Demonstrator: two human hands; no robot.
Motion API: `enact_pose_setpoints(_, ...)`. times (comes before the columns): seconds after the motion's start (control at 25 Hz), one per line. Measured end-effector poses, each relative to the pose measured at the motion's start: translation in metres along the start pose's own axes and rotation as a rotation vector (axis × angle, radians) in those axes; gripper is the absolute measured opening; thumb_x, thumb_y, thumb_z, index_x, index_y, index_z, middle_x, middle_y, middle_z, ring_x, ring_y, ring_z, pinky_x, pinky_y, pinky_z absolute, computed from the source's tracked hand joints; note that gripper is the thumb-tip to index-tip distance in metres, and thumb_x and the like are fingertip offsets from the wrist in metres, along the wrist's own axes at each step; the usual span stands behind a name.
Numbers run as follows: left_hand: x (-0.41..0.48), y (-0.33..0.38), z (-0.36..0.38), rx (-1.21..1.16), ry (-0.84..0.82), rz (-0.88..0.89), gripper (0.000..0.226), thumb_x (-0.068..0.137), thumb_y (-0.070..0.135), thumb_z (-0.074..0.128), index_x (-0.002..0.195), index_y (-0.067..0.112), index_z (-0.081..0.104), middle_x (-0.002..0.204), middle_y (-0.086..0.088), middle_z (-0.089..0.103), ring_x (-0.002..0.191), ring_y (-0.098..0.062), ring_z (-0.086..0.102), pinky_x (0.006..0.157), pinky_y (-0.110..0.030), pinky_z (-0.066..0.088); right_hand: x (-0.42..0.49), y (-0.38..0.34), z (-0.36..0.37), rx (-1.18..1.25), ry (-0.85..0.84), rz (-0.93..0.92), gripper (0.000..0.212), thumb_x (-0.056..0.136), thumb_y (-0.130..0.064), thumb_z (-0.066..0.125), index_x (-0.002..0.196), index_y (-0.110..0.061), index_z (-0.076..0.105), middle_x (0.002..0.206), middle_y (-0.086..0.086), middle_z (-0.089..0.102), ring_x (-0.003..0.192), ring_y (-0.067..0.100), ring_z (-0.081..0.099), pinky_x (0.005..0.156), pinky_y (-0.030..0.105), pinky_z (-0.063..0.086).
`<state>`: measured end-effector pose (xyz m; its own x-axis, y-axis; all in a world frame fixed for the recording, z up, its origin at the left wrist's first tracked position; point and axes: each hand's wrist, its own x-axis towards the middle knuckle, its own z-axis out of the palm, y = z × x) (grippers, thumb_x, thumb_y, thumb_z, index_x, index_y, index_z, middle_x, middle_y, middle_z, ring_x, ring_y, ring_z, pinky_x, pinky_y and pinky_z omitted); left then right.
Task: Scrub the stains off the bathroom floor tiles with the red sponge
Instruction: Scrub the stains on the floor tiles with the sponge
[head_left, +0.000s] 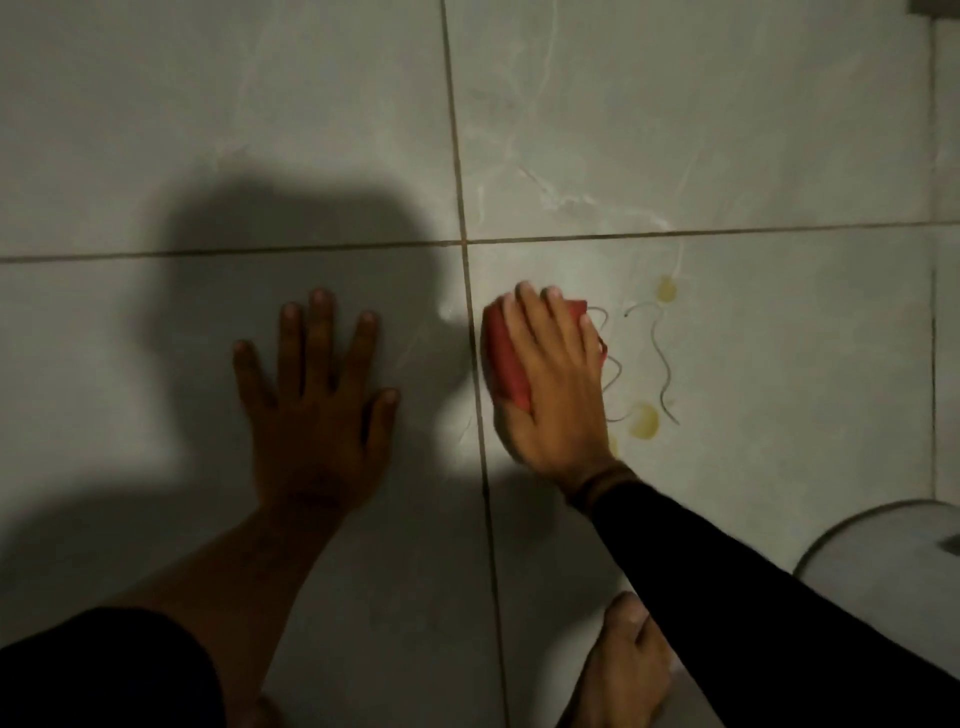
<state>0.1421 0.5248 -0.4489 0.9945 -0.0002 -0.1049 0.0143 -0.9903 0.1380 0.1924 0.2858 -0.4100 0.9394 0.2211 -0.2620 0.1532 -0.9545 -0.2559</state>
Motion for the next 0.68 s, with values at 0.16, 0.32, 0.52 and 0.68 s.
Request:
enact_pose_setpoints(0.16, 0.001, 0.0, 0.003, -0.019, -0.009, -0.004, 0.076, 0.104, 0.056, 0.034, 0.174, 0.031, 0.019, 0.184, -0.016, 0.01, 0.17, -0.041, 0.013, 0.13, -0.072, 0.008, 0.005, -0.048, 0.031, 0.122, 0.187, 0.051, 0.078, 0.096, -0.036, 0.06, 0.167, -0.014, 0.035, 0.176, 0.013, 0.031, 0.166, 0.038, 0.023, 0.137, 0.059, 0.008)
enact_pose_setpoints(0.32, -0.001, -0.002, 0.004, -0.039, -0.017, -0.001, 0.077, 0.104, 0.056, 0.033, 0.175, 0.031, 0.015, 0.184, -0.014, 0.006, 0.17, -0.04, 0.009, 0.13, -0.072, 0.005, -0.123, -0.019, 0.042, -0.02, -0.028, -0.055, 0.069, 0.104, -0.05, 0.046, 0.167, -0.024, 0.033, 0.176, 0.005, 0.031, 0.163, 0.033, 0.028, 0.127, 0.069, 0.03)
enact_pose_setpoints(0.52, 0.0, -0.004, 0.013, -0.048, -0.028, 0.003, 0.077, 0.104, 0.057, 0.03, 0.175, 0.035, 0.013, 0.185, -0.009, -0.001, 0.171, -0.036, 0.001, 0.13, -0.07, -0.001, -0.076, -0.01, 0.039, 0.012, 0.111, 0.454, 0.072, 0.1, -0.038, 0.038, 0.168, -0.012, 0.031, 0.176, 0.015, 0.03, 0.166, 0.037, 0.023, 0.136, 0.061, 0.01)
enact_pose_setpoints(0.68, -0.001, -0.008, 0.013, -0.05, -0.035, -0.011, 0.078, 0.103, 0.057, 0.03, 0.175, 0.034, 0.013, 0.185, -0.009, -0.002, 0.171, -0.036, 0.0, 0.129, -0.073, 0.0, -0.159, 0.013, 0.035, 0.061, 0.035, 0.448, 0.064, 0.104, -0.029, 0.038, 0.165, -0.01, 0.033, 0.172, 0.021, 0.034, 0.161, 0.045, 0.03, 0.128, 0.073, 0.024)
